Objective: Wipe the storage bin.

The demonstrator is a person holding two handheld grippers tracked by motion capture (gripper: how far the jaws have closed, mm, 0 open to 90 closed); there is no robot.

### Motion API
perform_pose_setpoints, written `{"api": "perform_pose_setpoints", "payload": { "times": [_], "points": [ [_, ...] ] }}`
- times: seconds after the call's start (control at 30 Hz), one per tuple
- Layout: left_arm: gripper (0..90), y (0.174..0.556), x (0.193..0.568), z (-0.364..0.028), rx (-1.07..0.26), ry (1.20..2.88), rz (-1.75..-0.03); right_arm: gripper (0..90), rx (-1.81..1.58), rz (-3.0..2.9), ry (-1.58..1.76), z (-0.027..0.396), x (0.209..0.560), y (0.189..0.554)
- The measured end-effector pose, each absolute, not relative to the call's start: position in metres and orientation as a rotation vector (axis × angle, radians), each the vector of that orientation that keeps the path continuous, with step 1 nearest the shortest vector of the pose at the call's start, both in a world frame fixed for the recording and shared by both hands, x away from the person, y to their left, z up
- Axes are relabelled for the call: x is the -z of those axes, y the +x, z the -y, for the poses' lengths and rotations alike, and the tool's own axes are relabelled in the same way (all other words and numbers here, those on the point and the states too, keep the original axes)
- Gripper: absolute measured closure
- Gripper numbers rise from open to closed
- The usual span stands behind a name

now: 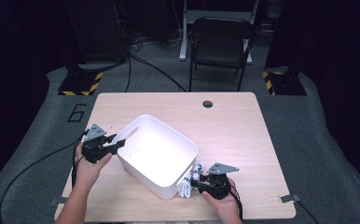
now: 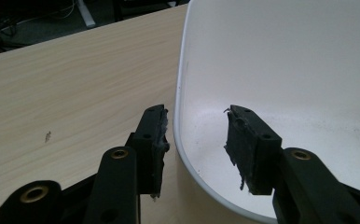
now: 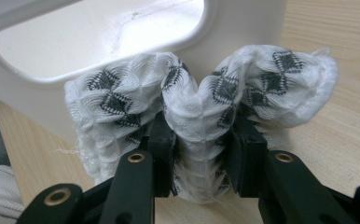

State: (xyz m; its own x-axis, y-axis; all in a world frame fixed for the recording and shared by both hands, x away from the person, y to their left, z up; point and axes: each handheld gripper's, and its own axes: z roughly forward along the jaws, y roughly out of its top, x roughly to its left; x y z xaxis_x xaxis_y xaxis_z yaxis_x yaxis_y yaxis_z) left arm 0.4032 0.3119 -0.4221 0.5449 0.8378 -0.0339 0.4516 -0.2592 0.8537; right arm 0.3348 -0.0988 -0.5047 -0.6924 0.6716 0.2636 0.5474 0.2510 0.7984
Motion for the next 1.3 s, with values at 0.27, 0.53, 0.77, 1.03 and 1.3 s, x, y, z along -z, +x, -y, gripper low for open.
{"api": "perform_pose_setpoints", "payload": {
  "times": [0.27,0.53,0.77,1.03,1.3],
  "points": [
    [61.4,0.405,0.421,-0.307,-0.498,1.915,-1.103,65.8,-1.422,-2.375,1.169,0.098,0.505,0.334],
    [58.9,0.407,0.421,-0.296,-0.524,1.970,-1.162,65.8,-1.427,-2.367,1.179,0.098,0.506,0.332],
    [54.4,0.405,0.422,-0.297,-0.504,1.981,-1.125,65.8,-1.428,-2.363,1.184,0.097,0.505,0.332],
    [64.0,0.399,0.423,-0.303,-0.520,1.970,-1.119,66.0,-1.471,-2.330,1.151,0.098,0.497,0.330],
    [66.5,0.394,0.423,-0.303,-0.557,1.967,-1.133,66.2,-1.541,-2.258,1.098,0.103,0.473,0.328]
  ]
}}
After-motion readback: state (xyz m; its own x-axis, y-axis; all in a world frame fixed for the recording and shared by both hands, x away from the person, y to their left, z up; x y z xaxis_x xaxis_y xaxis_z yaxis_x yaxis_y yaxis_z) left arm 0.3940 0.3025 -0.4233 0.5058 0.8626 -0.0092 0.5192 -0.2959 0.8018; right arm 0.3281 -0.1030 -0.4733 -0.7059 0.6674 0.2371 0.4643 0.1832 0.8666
